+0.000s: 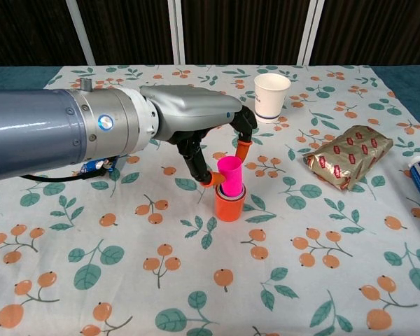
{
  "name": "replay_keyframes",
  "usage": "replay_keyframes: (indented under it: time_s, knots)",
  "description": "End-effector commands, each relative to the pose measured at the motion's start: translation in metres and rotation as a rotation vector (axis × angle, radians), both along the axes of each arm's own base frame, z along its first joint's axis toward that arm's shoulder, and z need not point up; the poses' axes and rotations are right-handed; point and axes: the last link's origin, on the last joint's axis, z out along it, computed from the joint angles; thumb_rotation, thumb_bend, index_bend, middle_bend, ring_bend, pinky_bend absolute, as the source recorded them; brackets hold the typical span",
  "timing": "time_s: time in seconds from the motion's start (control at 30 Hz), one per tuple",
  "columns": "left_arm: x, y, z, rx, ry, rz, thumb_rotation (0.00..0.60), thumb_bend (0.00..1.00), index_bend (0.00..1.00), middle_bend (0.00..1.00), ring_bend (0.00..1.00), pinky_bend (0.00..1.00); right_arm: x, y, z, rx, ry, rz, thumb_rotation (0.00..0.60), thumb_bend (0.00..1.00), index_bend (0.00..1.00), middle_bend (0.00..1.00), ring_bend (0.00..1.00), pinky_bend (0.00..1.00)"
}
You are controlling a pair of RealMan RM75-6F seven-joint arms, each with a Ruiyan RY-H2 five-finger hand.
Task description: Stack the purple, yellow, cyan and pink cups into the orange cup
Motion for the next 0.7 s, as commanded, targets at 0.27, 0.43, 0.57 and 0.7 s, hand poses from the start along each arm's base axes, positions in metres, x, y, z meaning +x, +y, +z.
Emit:
replay_keyframes:
  time_s: [0.27,0.43,0.57,0.7]
  knots:
    - [-0.006,0.001,-0.008,0.012,0.038,0.000,0.600,0.32,0.35,0.09,0.00,0.00,0.000,0.000,0.001,0.000,-0.003,-0.002,0.600,0.36,0.02,0.00,0.00,0.10]
    - [-0.009,0.001,-0.009,0.011,0.083,0.000,0.600,0.21,0.13,0.05,0.00,0.00,0.000,0.000,0.001,-0.001,-0.005,-0.003,0.600,0.36,0.02,0.00,0.00,0.10]
    - [-0.006,0.000,-0.004,0.022,0.093,-0.009,0.600,0.19,0.05,0.04,0.00,0.00,0.000,0.000,0.001,0.000,-0.004,-0.004,0.600,0.36,0.02,0.00,0.00,0.10]
    - [-0.003,0.006,0.013,0.085,0.025,-0.018,0.600,0.17,0.03,0.04,0.00,0.00,-0.001,0.000,0.001,0.001,-0.005,-0.005,0.600,0.36,0.02,0.00,0.00,0.10]
